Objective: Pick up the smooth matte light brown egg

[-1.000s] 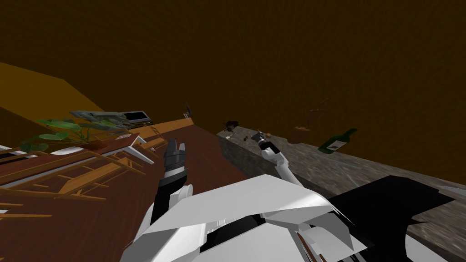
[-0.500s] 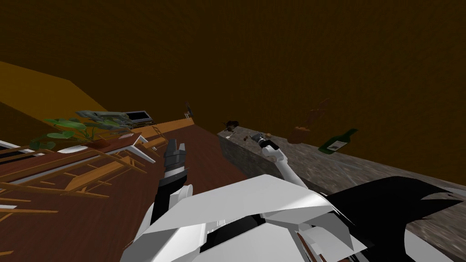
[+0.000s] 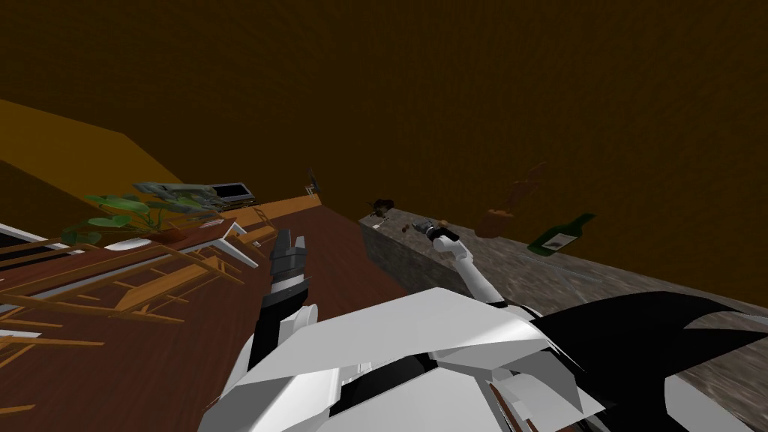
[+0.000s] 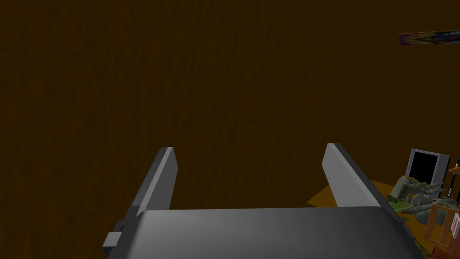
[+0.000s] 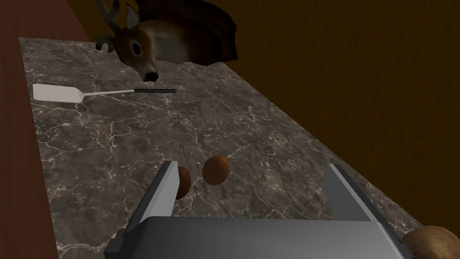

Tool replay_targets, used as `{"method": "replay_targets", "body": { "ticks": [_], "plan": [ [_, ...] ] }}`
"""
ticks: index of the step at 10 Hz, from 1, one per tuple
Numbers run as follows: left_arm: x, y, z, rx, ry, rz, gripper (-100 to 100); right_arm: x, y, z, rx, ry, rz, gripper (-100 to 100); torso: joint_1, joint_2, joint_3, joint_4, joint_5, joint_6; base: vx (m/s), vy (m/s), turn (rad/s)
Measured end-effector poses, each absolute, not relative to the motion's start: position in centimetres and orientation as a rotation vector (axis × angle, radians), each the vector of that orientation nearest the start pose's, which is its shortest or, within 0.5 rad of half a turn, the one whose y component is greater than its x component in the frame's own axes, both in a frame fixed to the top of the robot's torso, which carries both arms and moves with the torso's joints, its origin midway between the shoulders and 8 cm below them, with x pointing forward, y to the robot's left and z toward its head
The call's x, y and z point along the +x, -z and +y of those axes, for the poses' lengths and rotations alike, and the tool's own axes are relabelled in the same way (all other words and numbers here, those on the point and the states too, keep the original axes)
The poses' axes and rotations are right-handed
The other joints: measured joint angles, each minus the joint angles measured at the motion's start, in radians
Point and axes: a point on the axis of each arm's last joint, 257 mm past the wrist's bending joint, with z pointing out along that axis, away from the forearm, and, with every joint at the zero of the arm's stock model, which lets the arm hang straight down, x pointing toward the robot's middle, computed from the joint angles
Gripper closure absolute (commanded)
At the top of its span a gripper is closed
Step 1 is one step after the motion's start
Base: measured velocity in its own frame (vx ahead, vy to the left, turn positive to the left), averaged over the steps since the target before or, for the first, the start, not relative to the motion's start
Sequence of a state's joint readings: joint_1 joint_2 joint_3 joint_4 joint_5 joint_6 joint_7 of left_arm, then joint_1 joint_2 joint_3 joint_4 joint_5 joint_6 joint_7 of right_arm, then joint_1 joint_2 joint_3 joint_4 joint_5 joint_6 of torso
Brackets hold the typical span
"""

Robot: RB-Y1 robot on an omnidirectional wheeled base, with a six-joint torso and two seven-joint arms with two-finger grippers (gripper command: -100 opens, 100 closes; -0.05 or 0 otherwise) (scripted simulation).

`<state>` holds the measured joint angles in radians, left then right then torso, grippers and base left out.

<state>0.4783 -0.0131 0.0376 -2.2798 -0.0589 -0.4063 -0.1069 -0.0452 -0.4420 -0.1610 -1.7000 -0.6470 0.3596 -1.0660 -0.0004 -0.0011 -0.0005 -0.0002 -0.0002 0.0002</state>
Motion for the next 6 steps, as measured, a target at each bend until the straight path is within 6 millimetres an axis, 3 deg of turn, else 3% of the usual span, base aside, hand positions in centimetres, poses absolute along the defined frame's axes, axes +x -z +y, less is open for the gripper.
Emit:
{"method": "replay_targets", "body": {
  "ticks": [6],
  "plan": [
    [35.9,-1.3,28.9,-0.645,1.116,0.709,0,56.5,20.1,-39.6,-2.523,1.906,-0.098,-100,0.000,-0.001,-0.001,0.000,0.000,0.000,0.027,-0.007,0.029]
  ]
}}
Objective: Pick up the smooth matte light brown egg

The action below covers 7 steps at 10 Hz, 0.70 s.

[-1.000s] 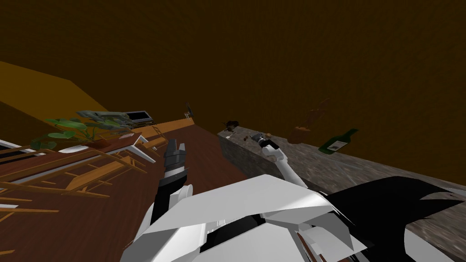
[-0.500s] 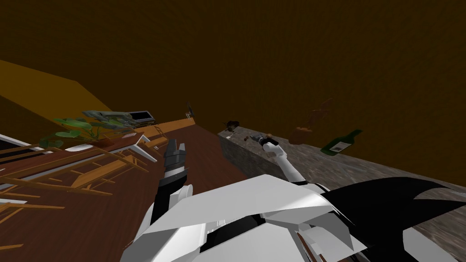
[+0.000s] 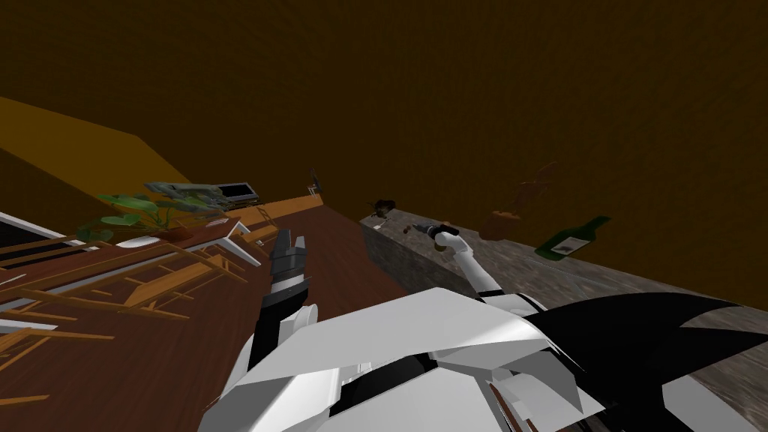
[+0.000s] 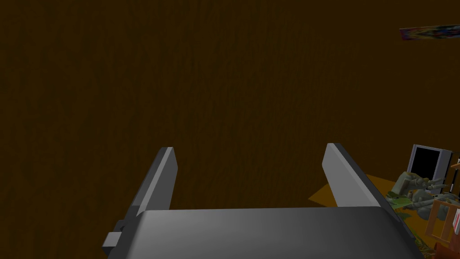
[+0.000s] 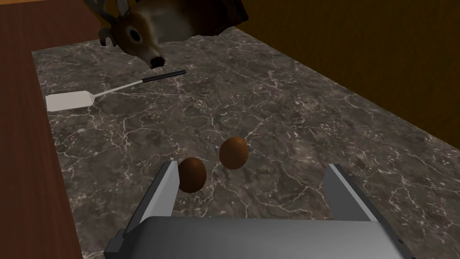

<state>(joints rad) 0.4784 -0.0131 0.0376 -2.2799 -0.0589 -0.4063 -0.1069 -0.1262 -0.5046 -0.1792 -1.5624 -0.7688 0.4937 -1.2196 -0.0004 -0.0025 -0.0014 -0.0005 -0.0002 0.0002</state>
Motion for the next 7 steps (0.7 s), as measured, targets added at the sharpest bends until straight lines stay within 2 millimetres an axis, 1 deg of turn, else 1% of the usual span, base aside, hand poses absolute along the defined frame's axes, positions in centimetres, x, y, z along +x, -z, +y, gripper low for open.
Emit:
{"method": "replay_targets", "body": {
  "ticks": [3,5,7],
  "plan": [
    [35.9,-1.3,28.9,-0.645,1.116,0.709,0,56.8,21.6,-40.4,-2.525,1.757,0.044,-100,0.000,-0.001,0.000,0.000,0.000,0.000,0.037,-0.006,0.029],
    [35.9,-1.3,28.9,-0.645,1.116,0.709,0,56.7,22.5,-40.9,-2.521,1.670,0.128,-100,0.000,-0.001,0.000,0.000,0.000,0.000,0.044,-0.012,0.032],
    [35.9,-1.3,28.9,-0.645,1.116,0.709,0,56.7,23.2,-41.2,-2.513,1.583,0.210,-100,0.000,-0.001,-0.001,0.000,0.000,0.000,0.071,-0.014,0.052]
  ]
}}
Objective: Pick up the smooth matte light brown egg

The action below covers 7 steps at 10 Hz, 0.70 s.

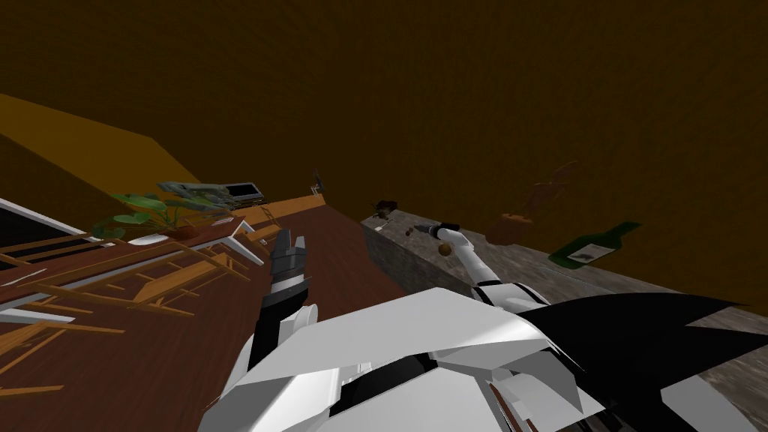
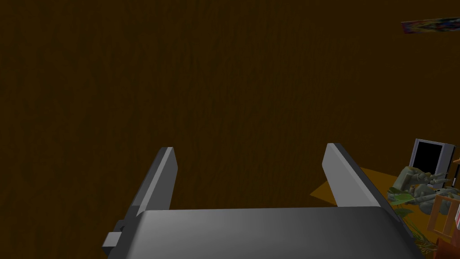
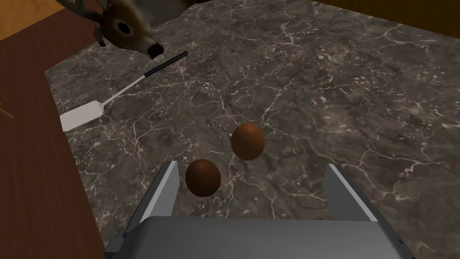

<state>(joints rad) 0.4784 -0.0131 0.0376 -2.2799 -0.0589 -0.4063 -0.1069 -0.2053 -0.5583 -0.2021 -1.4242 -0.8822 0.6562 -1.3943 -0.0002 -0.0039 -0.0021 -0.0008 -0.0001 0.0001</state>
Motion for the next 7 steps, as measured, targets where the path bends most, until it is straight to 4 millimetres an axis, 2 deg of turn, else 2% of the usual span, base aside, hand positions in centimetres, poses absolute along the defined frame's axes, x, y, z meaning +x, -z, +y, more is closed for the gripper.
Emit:
{"method": "replay_targets", "body": {
  "ticks": [7],
  "plan": [
    [35.9,-1.3,28.9,-0.645,1.116,0.709,0,55.5,26.4,-42.5,-2.445,1.210,0.543,-100,0.000,-0.002,-0.001,-0.001,0.000,0.000,0.076,-0.011,0.046]
  ]
}}
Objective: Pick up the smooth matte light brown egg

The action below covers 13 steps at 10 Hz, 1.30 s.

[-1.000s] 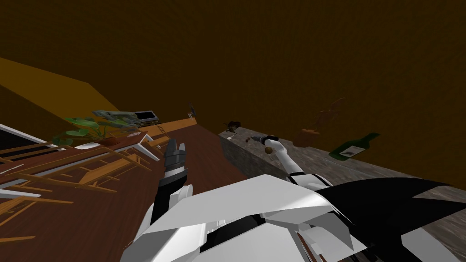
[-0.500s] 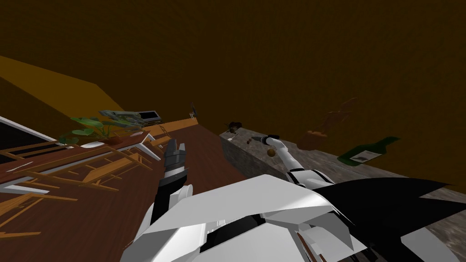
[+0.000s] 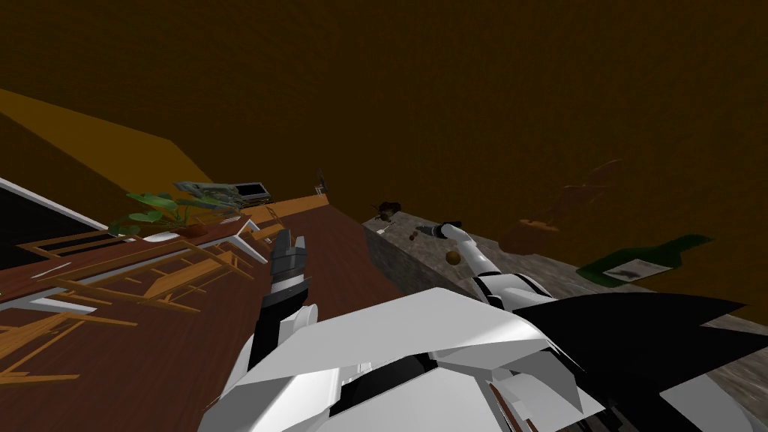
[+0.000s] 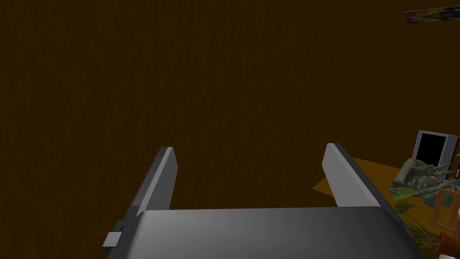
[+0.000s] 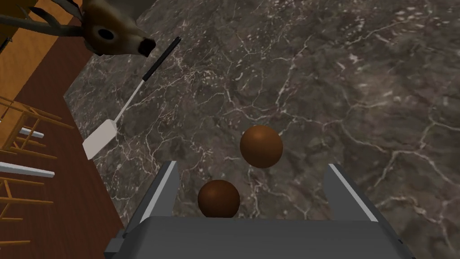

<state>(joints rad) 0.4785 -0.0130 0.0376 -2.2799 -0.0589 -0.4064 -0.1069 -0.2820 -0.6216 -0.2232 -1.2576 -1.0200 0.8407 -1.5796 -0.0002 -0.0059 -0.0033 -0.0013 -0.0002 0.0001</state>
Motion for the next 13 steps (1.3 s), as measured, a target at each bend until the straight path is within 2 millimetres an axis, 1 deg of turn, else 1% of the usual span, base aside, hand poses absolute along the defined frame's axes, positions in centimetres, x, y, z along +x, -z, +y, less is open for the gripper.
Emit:
{"method": "replay_targets", "body": {
  "ticks": [2,5,6,7,8,13],
  "plan": [
    [35.9,-1.3,28.9,-0.645,1.116,0.709,0,54.9,27.7,-42.4,-2.415,1.086,0.642,-100,-0.001,-0.002,-0.001,0.000,0.000,0.000,0.101,-0.027,0.046],
    [35.9,-1.3,28.9,-0.645,1.116,0.709,0,53.4,29.5,-42.3,-2.380,0.934,0.753,-100,0.000,0.001,0.000,0.000,0.000,0.000,0.078,-0.013,0.036],
    [35.9,-1.3,28.9,-0.645,1.116,0.709,0,52.8,30.7,-41.9,-2.372,0.877,0.789,-100,0.000,0.000,0.000,0.000,0.000,0.000,0.038,-0.008,0.009],
    [35.9,-1.3,28.9,-0.645,1.116,0.709,0,52.7,30.9,-41.9,-2.371,0.867,0.795,0,0.000,0.002,0.001,0.000,0.000,0.000,0.007,-0.002,0.000],
    [35.9,-1.3,28.9,-0.645,1.116,0.709,0,52.7,30.9,-41.9,-2.371,0.868,0.795,-100,0.001,0.004,0.002,0.001,0.000,0.000,0.025,-0.005,-0.046],
    [35.9,-1.3,28.9,-0.645,1.116,0.709,0,53.1,31.5,-40.6,-2.371,0.869,0.770,-100,0.001,0.004,0.002,0.001,0.000,0.000,0.030,0.001,-0.037]
  ]
}}
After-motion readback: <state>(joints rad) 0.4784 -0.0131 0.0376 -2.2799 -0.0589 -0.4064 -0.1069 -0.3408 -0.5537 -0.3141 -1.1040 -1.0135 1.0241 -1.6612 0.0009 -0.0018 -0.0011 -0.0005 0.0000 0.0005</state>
